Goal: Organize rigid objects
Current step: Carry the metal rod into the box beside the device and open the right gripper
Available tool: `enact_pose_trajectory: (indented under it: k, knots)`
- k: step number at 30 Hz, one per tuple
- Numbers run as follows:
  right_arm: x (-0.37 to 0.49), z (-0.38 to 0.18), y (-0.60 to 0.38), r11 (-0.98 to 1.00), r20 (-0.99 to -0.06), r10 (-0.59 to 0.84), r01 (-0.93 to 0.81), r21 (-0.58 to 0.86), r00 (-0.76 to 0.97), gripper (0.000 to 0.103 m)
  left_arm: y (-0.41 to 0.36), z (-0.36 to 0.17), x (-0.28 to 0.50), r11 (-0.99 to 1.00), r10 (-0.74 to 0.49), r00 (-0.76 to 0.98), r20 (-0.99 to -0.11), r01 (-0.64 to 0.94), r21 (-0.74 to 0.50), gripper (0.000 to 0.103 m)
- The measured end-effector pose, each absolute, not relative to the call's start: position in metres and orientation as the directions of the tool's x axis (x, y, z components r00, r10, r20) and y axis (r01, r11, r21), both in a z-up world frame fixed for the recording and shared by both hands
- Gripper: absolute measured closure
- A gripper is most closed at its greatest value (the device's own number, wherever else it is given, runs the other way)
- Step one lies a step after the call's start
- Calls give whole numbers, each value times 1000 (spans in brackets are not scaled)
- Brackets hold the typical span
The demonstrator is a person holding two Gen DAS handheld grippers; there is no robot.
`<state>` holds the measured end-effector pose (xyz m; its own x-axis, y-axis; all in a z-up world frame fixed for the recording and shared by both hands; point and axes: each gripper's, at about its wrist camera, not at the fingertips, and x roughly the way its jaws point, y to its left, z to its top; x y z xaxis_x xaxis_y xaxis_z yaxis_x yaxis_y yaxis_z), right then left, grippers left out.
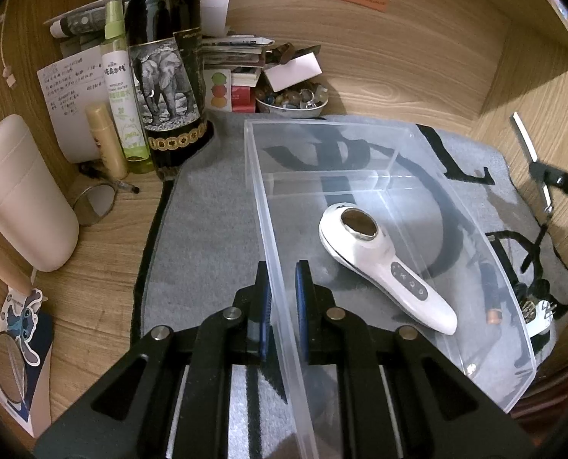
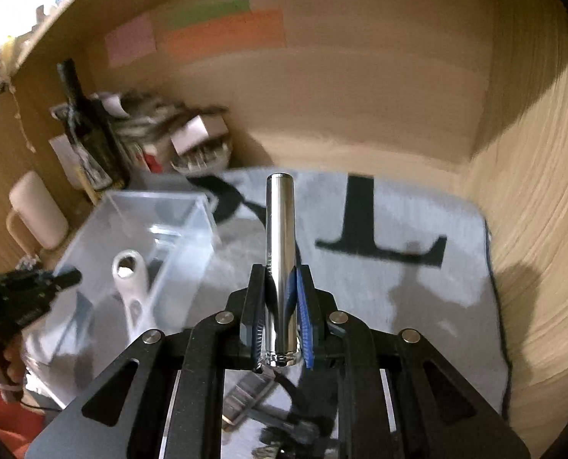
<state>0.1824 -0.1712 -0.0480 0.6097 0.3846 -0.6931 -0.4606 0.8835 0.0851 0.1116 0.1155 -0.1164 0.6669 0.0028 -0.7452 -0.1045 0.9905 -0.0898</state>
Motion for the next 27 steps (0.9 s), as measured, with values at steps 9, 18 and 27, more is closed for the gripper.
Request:
enact_pose_trajectory:
  k: [9, 18, 27]
  knots:
    - [168, -14, -143, 837, -617, 470, -542, 82, 632, 89, 114, -116, 112, 991, 5, 668, -744, -105, -88, 91]
    - [152, -9, -96, 752, -600, 559, -655, 76, 572, 89, 113, -115, 111, 991, 3, 672, -740, -101, -88, 91]
    - [152, -39, -59, 699, -669, 576, -707, 105, 470, 89, 112, -115, 111, 991, 2, 673, -739, -101, -89, 91]
